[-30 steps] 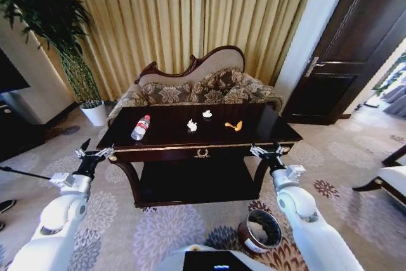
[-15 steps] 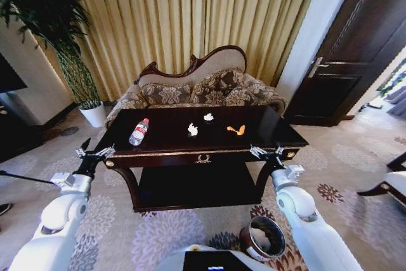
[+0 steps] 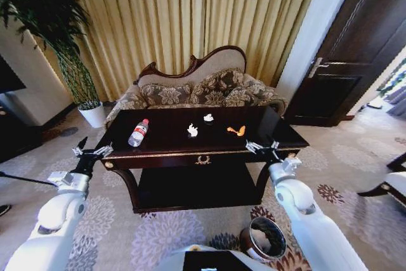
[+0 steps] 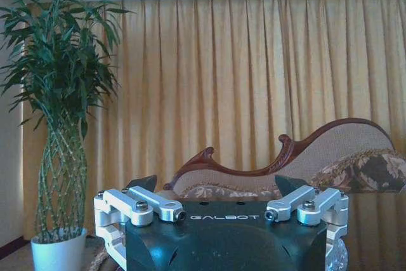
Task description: Move to the front of the table and place the trash on the table into the trash bin.
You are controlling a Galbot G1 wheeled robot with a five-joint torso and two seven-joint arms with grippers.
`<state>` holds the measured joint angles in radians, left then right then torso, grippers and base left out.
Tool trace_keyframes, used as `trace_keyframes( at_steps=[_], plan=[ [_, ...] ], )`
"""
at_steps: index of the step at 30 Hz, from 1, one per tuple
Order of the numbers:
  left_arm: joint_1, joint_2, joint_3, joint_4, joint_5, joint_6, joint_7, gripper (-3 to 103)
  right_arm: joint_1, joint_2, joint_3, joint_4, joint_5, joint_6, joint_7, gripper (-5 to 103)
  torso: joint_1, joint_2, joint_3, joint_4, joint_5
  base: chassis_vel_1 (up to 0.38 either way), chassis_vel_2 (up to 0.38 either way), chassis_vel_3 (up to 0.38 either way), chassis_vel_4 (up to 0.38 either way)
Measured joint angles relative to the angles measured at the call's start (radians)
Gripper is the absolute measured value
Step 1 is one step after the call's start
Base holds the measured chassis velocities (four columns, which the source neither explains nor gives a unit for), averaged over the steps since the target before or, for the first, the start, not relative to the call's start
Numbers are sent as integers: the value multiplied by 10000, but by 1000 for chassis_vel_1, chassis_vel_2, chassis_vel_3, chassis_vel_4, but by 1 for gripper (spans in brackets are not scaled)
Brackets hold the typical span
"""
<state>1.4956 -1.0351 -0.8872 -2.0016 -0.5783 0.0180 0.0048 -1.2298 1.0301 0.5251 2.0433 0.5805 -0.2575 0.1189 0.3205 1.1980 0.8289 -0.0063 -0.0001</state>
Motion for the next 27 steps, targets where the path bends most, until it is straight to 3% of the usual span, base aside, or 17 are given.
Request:
trace_keyframes(
  at_steps=[2, 5, 12, 24, 27],
  plan=[
    [83, 11, -49, -74, -23, 64, -65, 100, 285, -159, -147, -68, 218, -215, 0, 100, -1, 0, 0, 0, 1, 0, 0, 0, 0],
    [348, 132, -261, -416, -395, 638, -255, 100, 920, -608, -512, -255, 831, -433, 0, 100, 0, 0, 0, 1, 2, 0, 0, 0, 0],
    [332, 122, -232, -590, -494, 932, -337, 100, 1005, -800, -518, -307, 1077, -443, 0, 100, 0, 0, 0, -4, 1, 0, 0, 0, 0],
    [221, 63, -79, -582, -295, 752, -596, 100, 1476, -761, -862, -607, 1126, -390, 0, 100, 1, 0, 0, 3, 1, 9, 9, 13, 6],
    [251, 92, -87, -542, -249, 684, -679, 100, 1843, -696, -1086, -854, 1113, -385, 0, 100, 1, 0, 0, -5, 1, 0, 0, 0, 0]
  ],
)
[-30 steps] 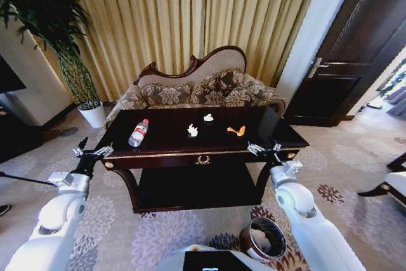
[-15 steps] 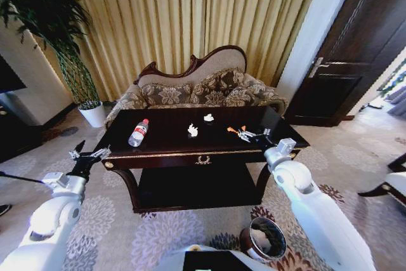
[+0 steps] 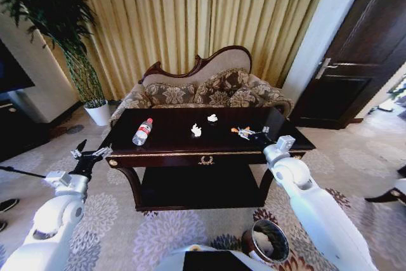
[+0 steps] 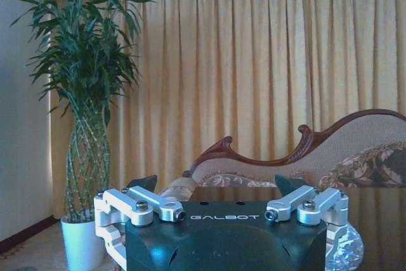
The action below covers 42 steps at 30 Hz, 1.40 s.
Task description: Move to the front of the table and place the trash on the table into the trash bin.
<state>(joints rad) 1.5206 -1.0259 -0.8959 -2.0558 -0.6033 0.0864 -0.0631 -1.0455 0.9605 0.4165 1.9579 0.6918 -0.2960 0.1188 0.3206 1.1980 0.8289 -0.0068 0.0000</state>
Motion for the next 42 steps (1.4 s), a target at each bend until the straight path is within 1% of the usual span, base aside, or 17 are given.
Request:
trace_keyframes(
  at_steps=[2, 4, 6, 10, 13, 14, 15, 16, 17, 18, 19, 21, 25, 30, 34, 36, 42],
  plan=[
    [52, 21, -47, 28, 9, -21, -17, 100, 373, 112, -178, -280, -29, -1, 0, 100, 0, 0, 1, 5, 0, 0, 0, 0, 0],
    [78, 23, -64, 29, 9, -21, -18, 100, 517, 152, -246, -380, -38, -21, 0, 100, 0, 0, 0, 4, 0, 0, 0, 0, 0],
    [110, 21, -75, 24, 3, -25, -30, 100, 755, 197, -395, -503, -43, -190, 1, 100, 0, 0, 0, 1, 0, 0, 0, 0, 0],
    [115, 19, -84, 15, -7, -25, -51, 100, 1076, 283, -616, -718, -69, -450, 1, 100, 0, 0, 0, 3, -1, 0, 0, 0, 0],
    [113, 38, -85, -44, -24, 11, -143, 100, 1491, 424, -792, -1012, -148, -1193, 1, 100, 1, 0, 0, 5, -1, 0, 0, 0, 0],
    [113, 38, -85, -44, -24, 11, -143, 100, 1491, 424, -792, -1012, -148, -1193, 1, 100, 1, 0, 0, 5, -1, 0, 0, 0, 0],
    [114, 69, -84, -68, -35, 45, -189, 100, 1590, 437, -813, -1037, -102, -1636, 0, 100, 1, 0, 1, 4, 0, 0, 0, 0, 0],
    [113, 83, -84, -80, -37, 76, -214, 100, 1622, 438, -818, -1032, -60, -1905, 0, 100, 1, 0, 1, 4, -1, 0, 0, 0, 0],
    [113, 83, -84, -80, -37, 76, -214, 100, 1622, 438, -818, -1032, -60, -1905, 0, 100, 1, 0, 1, 4, -1, 0, 0, 0, 0],
    [105, 87, -84, -80, -39, 122, -267, 100, 1631, 428, -819, -972, 8, -2348, 0, 100, 1, 0, 1, 2, 0, 0, 0, 0, 0],
    [105, 87, -84, -80, -39, 122, -267, 100, 1631, 428, -819, -972, 8, -2348, 0, 100, 1, 0, 1, 2, 0, 0, 0, 0, 0],
    [101, 63, -111, -5, -46, 135, -298, 100, 1608, 448, -755, -960, 12, -2583, 0, 100, 0, 0, -1, 2, -1, 0, 0, 0, 0],
    [134, 70, -139, 22, -72, 135, -296, 100, 1590, 483, -652, -1104, -112, -2613, 0, 100, 0, 0, -1, 4, 0, 0, 0, 0, 0],
    [86, 118, -67, 29, -93, 134, -281, 100, 1696, 441, -547, -1710, -429, -2612, 1, 100, 0, 0, 0, 2, 1, 0, 0, 0, 0],
    [89, 99, -58, 28, -97, 128, -267, 100, 1739, 389, -516, -1907, -474, -2607, 0, 100, 1, 0, 0, 4, 1, 0, 0, 0, 0],
    [111, 76, -63, 32, -111, 90, -244, 100, 1748, 294, -481, -2085, -552, -2574, 0, 100, 0, 0, 0, 3, -1, 0, 0, 0, 0],
    [126, 47, -90, 58, -153, 12, -225, 100, 1836, 291, -549, -2436, -835, -2474, 0, 100, 0, 0, 0, 2, 1, 0, 0, 0, 0]
  ],
)
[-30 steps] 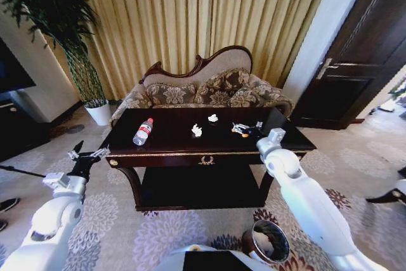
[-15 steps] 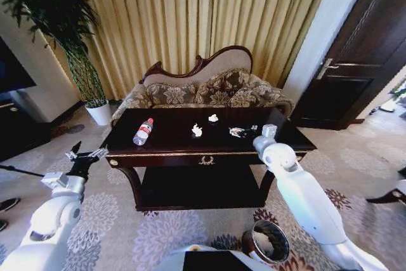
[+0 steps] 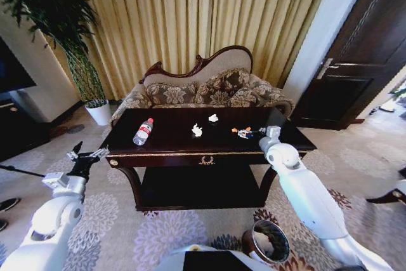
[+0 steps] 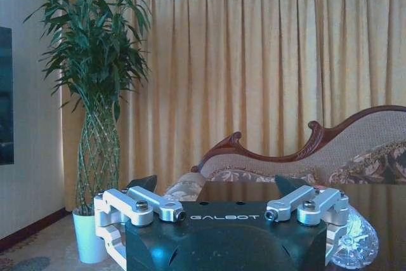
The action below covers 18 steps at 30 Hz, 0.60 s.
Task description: Move to the front of the table and place the trash on the table into the trash bin.
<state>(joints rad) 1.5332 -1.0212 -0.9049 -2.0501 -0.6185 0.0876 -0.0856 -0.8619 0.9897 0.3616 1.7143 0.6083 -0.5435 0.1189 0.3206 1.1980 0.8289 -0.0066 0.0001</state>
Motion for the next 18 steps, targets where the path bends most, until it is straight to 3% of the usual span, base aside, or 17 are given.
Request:
trace_keyframes(
  at_steps=[14, 16, 18],
  plan=[
    [56, -14, -68, -81, -136, -86, 22, 100, 12, 237, -101, -348, -182, 64, -1, 102, 0, 0, 0, 1, -1, 0, 0, 0, 0],
    [33, -5, -68, -113, -203, -89, 25, 100, 6, 242, -102, -359, -232, 76, 0, 95, 0, 0, 0, 1, -1, 0, 0, 0, 0],
    [24, 4, -66, -121, -218, -92, 27, 100, -1, 240, -102, -359, -263, 82, 0, 95, 0, 0, 0, 0, -1, 0, 0, 0, 0]
  ],
)
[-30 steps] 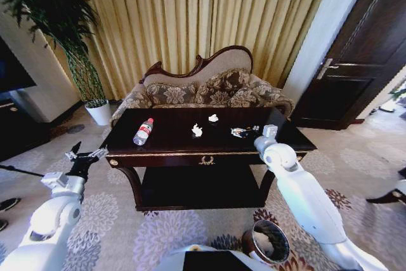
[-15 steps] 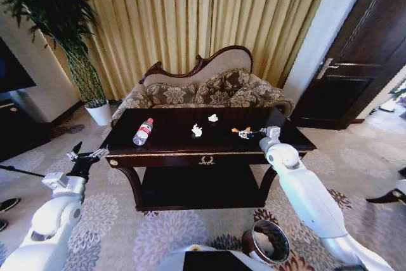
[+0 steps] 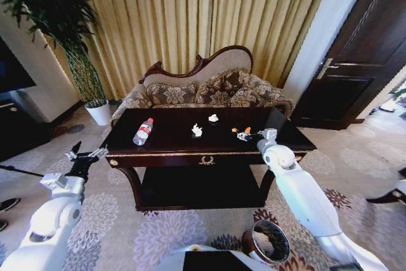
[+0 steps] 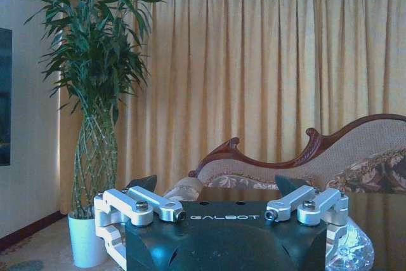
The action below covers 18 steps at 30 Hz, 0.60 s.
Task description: Move to the front of the table and place the trash on the table into the trash bin.
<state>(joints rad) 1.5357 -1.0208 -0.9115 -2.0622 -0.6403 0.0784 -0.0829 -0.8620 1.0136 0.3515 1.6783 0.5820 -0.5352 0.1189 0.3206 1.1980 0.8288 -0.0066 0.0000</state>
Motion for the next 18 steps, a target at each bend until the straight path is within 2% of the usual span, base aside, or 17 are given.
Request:
trace_keyframes(
  at_steps=[1, 2, 3, 4, 6, 8, 9, 12, 13, 16, 17, 18],
  plan=[
    [-9, 5, 3, -9, -7, -7, 2, 100, -8, -2, 2, 0, -23, 3, 0, 90, 0, 0, 0, 0, 0, 0, 0, 0, 0],
    [-9, 5, 3, -9, -7, -7, 2, 100, -8, -2, 2, 0, -23, 3, 0, 90, 0, 0, 0, 0, 0, 0, 0, 0, 0],
    [-11, 5, 7, -11, -12, -27, 3, 100, -16, -3, 6, 0, -55, 5, 0, 79, 0, 0, 0, 0, 0, 0, 0, 0, 0],
    [-12, 0, 10, -11, -13, -79, 3, 100, -20, -1, 11, 0, -72, 6, 0, 73, 0, 0, 0, 1, -1, 0, 0, 0, 0],
    [-11, -5, 10, -11, -14, -112, 2, 100, -29, 3, 15, 4, -81, 6, 0, 73, 0, 0, 0, 1, 0, 0, 0, 0, 0],
    [-12, -4, 10, -6, -15, -142, 0, 100, -51, 8, 15, 17, -104, 6, 0, 62, 0, 0, 0, 1, 0, 0, 0, 0, 0],
    [-12, -4, 10, -6, -15, -142, 0, 100, -51, 8, 15, 17, -104, 6, 0, 62, 0, 0, 0, 1, 0, 0, 0, 0, 0],
    [-37, 44, 1, -7, -29, -151, -12, 100, -56, 26, 16, 18, -161, 34, 0, 46, 0, 0, 0, 0, 0, 0, 0, 0, 0],
    [-37, 44, 1, -7, -29, -151, -12, 100, -56, 26, 16, 18, -161, 34, 0, 46, 0, 0, 0, 0, 0, 0, 0, 0, 0],
    [-41, 69, 1, -9, -44, -153, -24, 100, -76, 39, 24, 19, -181, 67, 0, 30, 0, 0, 0, 1, 0, 0, 0, 0, 0],
    [-41, 69, 1, -9, -44, -153, -24, 100, -76, 39, 24, 19, -181, 67, 0, 30, 0, 0, 0, 1, 0, 0, 0, 0, 0],
    [-47, 73, 1, -9, -50, -153, -25, 100, -89, 38, 34, 19, -184, 80, 0, 24, 0, 0, 0, 1, 0, 0, 0, 0, 0]
  ],
)
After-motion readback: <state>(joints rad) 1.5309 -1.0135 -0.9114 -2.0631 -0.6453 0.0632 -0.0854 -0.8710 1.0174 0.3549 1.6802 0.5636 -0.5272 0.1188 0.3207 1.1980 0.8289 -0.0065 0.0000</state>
